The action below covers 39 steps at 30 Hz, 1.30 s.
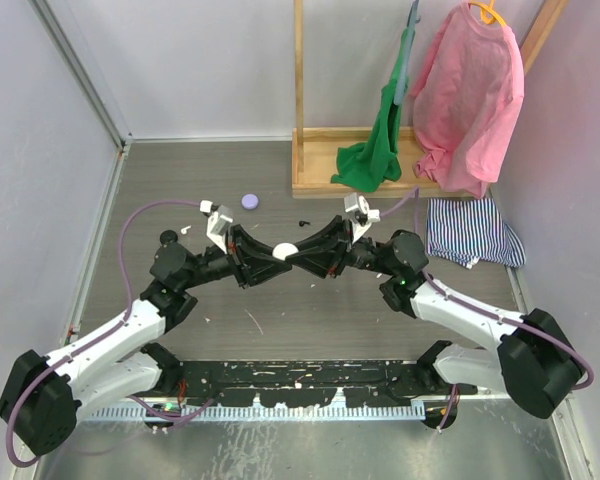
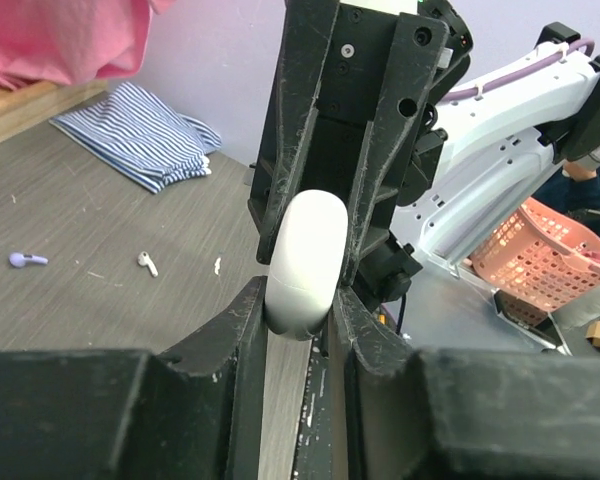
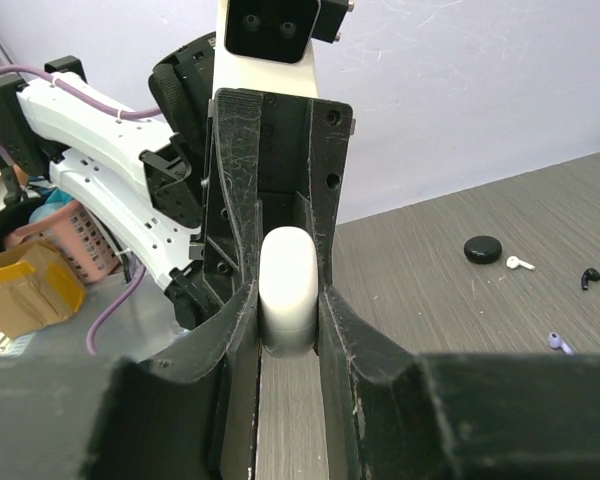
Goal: Insert the wireless bluetooth earbuds into the charging case
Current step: Pick up the charging case at the center of the board.
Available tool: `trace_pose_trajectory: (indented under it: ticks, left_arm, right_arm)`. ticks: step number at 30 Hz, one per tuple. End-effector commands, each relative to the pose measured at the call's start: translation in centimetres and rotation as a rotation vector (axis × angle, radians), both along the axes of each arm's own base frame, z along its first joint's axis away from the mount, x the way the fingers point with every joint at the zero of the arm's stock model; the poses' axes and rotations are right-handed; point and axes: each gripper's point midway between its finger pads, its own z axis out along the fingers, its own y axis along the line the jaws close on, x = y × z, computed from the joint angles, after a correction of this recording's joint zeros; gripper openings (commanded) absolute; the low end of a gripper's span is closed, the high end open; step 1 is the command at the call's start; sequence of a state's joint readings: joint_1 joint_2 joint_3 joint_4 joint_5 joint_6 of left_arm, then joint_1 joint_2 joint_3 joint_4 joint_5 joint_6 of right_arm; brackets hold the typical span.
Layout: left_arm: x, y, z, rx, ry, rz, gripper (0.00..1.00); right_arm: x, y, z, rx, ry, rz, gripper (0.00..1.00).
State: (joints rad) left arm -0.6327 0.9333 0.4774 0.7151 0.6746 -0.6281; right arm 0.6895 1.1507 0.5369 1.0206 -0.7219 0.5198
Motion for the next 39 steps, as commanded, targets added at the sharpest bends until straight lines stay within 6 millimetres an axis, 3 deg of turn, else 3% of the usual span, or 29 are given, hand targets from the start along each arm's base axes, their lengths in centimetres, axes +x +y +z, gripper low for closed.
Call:
trace_pose_trajectory:
  ticks: [1, 9, 15, 23, 39]
  left_arm:
    - [-0.5, 0.2, 3.4, -0.077, -0.115, -0.009, 0.18]
    - [-0.9, 0.8, 2.8, -0.041, -0.155, 0.006, 0.01]
    - [-0.8, 1.2, 2.0, 0.014, -0.191, 0.037, 0.00]
    - [-0.9, 1.5, 0.6, 0.096, -0.223, 0.042, 0.01]
    - [-2.2, 1.6, 0.8, 0.116, -0.271, -0.020, 0.01]
  right_arm:
    - [-2.3, 0.5, 1.7, 0.012, -0.066, 0.128, 0.03]
    - [-2.8, 0.6, 1.9, 0.000, -0.069, 0.172, 0.18]
    - [-2.7, 0.7, 2.3, -0.014, -0.084, 0.169, 0.40]
    - [-1.5, 0.7, 2.4, -0.071, -0.107, 0.095, 0.57]
    - [-0.1, 1.1, 1.2, -0.109, -0.073, 0.047, 0.60]
